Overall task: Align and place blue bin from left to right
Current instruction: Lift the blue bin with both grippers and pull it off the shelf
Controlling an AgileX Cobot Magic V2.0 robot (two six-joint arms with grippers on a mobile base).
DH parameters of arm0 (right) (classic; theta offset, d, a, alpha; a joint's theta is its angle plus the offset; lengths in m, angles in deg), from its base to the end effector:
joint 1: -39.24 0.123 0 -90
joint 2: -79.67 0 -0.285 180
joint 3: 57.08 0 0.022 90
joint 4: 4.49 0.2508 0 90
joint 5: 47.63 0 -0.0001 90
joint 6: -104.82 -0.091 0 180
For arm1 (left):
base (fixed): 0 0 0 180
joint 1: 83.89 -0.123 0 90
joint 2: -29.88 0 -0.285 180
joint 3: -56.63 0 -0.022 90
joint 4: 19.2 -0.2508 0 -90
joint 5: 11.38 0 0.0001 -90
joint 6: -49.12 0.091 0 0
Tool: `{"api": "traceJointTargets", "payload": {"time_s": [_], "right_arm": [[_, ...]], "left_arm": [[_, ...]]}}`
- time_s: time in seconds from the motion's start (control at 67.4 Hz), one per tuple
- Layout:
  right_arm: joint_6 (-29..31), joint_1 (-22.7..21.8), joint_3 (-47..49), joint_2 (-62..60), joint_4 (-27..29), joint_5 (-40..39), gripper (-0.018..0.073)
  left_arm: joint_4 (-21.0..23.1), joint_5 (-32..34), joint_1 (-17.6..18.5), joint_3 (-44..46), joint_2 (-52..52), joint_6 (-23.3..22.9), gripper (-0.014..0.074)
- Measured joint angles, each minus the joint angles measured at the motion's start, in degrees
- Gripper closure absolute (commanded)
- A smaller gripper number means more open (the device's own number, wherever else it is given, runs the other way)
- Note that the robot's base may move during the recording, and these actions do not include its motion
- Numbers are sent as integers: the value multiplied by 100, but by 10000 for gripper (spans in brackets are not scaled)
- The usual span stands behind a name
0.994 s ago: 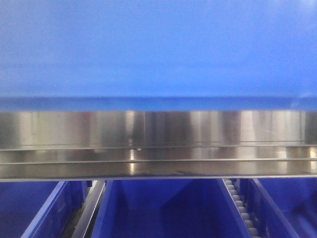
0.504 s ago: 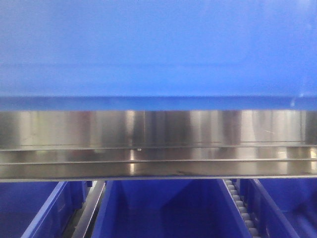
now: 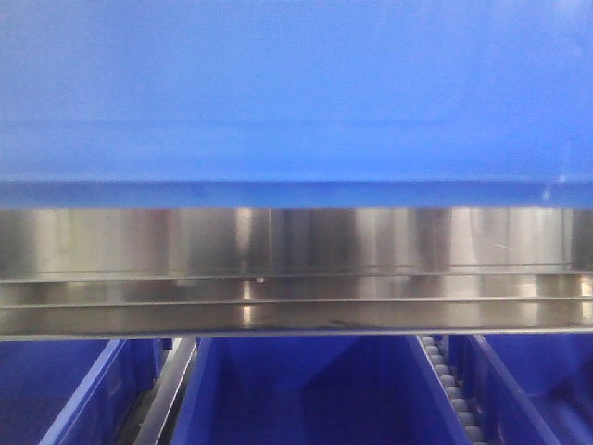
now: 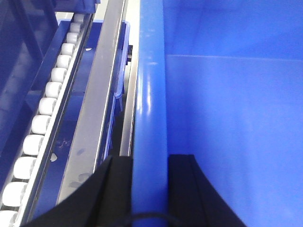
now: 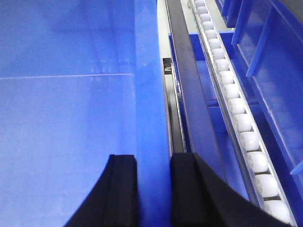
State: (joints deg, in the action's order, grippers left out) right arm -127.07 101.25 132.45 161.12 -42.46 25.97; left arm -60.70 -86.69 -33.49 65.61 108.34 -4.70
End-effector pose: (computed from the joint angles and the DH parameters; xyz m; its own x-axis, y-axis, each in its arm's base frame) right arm 0.1577 0.1822 0.4461 -0.6267 -0.0859 -0.7745 -0.1838 0.9822 0.0398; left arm 0.1819 -0.1283 0.4571 -0.5857 -0.0848 -0.8061 -0.0741 0.9960 -0.0509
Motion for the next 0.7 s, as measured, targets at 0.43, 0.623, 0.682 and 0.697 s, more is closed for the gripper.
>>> {"api": "traceJointTargets", "payload": {"time_s": [0.43,0.623,0.682,0.697], "right_arm": [[0,0,0,0,0,-45,638],[0,0,0,0,0,-45,638],[0,0,0,0,0,-45,638],[0,0,0,0,0,-45,638]], "left_arm": [[-11,0,0,0,0,0,707],[-11,0,0,0,0,0,707],[-11,0,0,0,0,0,707],[-11,0,0,0,0,0,707]]}}
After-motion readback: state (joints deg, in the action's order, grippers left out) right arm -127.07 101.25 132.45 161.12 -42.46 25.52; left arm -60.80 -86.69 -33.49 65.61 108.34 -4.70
